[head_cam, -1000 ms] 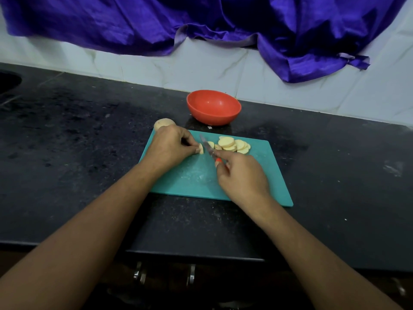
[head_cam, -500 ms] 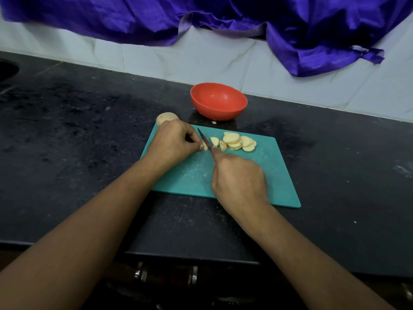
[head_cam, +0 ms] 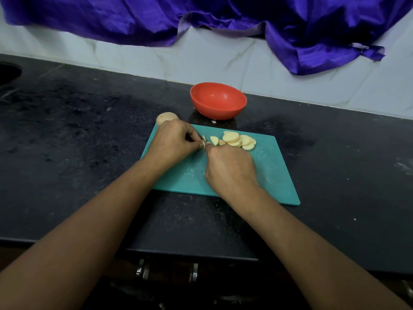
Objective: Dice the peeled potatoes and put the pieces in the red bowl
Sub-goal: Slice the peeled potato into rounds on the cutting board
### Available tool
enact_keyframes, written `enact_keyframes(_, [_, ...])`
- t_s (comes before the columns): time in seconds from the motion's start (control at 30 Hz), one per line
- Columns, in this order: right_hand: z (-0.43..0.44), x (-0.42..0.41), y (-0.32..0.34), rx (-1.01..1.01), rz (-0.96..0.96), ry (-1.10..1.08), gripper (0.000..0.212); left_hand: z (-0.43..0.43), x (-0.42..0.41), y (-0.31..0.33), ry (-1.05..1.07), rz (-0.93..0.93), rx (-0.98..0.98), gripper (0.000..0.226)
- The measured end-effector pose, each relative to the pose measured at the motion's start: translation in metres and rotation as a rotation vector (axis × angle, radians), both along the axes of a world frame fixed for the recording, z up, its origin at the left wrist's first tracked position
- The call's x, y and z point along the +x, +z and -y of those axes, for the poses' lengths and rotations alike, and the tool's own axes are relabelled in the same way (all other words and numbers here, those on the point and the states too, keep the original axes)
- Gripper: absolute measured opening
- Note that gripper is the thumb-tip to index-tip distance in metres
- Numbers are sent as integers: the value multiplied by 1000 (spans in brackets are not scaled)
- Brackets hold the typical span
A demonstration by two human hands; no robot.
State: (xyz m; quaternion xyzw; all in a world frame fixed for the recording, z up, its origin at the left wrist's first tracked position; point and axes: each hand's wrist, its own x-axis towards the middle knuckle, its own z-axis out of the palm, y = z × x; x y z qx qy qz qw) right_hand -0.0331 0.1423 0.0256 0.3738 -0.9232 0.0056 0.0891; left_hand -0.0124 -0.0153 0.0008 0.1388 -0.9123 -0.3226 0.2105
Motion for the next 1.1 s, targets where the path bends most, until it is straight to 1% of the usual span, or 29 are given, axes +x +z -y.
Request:
enact_keyframes(0.07, [-7, -4, -1, -55, 39, -3, 42, 0, 0, -1, -7, -8, 16, 17])
enact_keyframes(0.17, [-25, -8, -6, -205, 148, -10, 43, 1, -1, -4, -5, -17, 18, 11])
enact_keyframes(0.23, [-34, -15, -12, -333, 273, -18, 38, 1, -1, -5, -15, -28, 11, 8])
enact_keyframes(0.37, [-47, -33, -25, -673, 589, -2, 30, 1, 0, -4, -29, -39, 20, 12])
enact_keyframes(0.47, [-49, -35, -26, -834, 761, 2, 25, 2, 0, -6, -17, -58, 32, 15])
enact_keyframes(0.53, [-50, -35, -24, -915, 826, 4, 25, 1, -1, -7, -12, -76, 29, 17])
enact_keyframes(0.67, [-53, -36, -24, -941, 874, 30, 26, -1, -2, -9, -31, -153, 4, 24])
enact_keyframes(0.77, [-52, -34, -25, -891, 839, 38, 28, -4, -2, -9, -68, -228, -79, 32])
enact_keyframes(0.8, [-52, -34, -25, -895, 844, 35, 28, -5, -2, -9, -65, -243, -78, 33])
enact_keyframes(0.9, [-56, -38, -23, -960, 942, 42, 26, -5, -2, -9, -31, -248, 23, 35])
enact_keyframes(0.97, [-59, -42, -18, -965, 1022, 52, 24, -4, -2, -8, -28, -223, 85, 36])
enact_keyframes(1.03, [-61, -47, -14, -964, 1120, 66, 24, -4, -3, -9, -52, -197, 140, 45])
enact_keyframes(1.1, [-64, -52, -10, -964, 1230, 73, 25, -3, -3, -9, -97, -192, 255, 55])
